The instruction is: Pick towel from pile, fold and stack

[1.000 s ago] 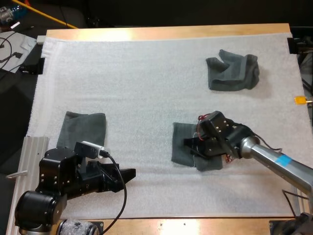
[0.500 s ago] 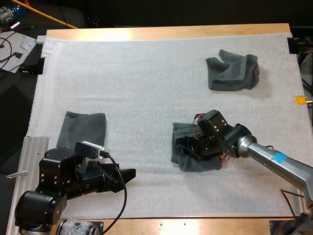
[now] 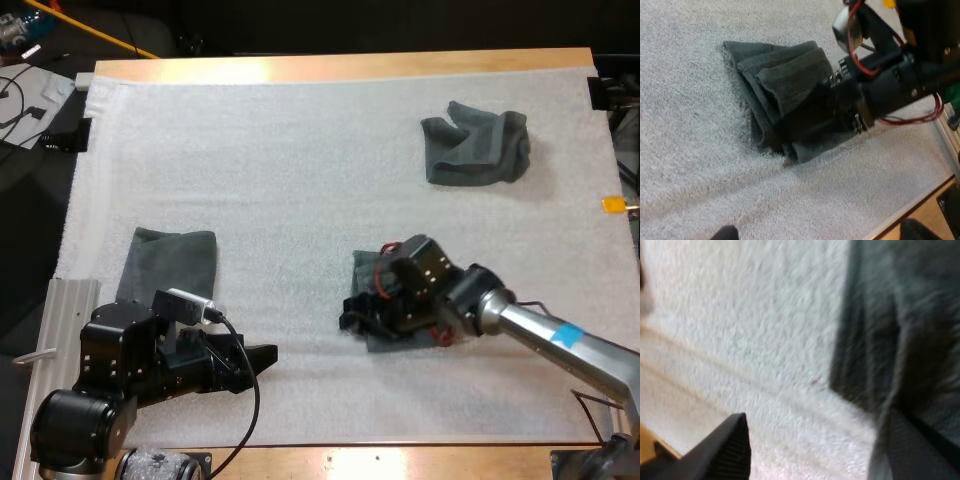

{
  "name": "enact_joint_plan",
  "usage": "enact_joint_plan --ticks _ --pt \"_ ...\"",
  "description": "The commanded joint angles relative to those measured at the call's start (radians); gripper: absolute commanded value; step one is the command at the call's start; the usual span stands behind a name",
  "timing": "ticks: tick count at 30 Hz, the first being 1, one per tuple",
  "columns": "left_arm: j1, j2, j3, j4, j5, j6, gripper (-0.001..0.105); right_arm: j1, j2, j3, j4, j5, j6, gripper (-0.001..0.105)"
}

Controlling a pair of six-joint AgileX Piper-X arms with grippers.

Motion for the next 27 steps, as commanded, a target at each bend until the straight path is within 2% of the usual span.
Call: enact_joint_plan --ticks 1,9,12,17,21,27 --pt "-0.001 -0.001 -0.005 0.002 0.005 0.002 0.062 0.037 0.01 -0.004 -0.009 0.039 0.005 0.058" --pt "-0.002 -0.003 -0.005 0.005 0.005 0.006 0.062 0.041 -0.003 -0.001 -0.012 0.077 0.001 0.058" --pt "0.0 -0.004 -0.005 -0.003 0.009 0.005 0.062 0.045 -0.011 -0.001 -0.025 0.051 0.002 0.058" --pt "-0.001 -0.002 -0.005 -0.004 0.006 0.008 0.062 0.044 -0.105 -0.003 0.027 0.158 -0.022 0.058" --pt "-0.002 -0.001 -0.005 -0.002 0.007 0.011 0.062 0.045 -0.2 -0.004 0.142 0.29 -0.077 0.058" --pt "-0.002 -0.001 -0.005 -0.001 0.009 0.014 0.062 0.043 -0.346 -0.002 0.311 0.382 -0.153 0.058"
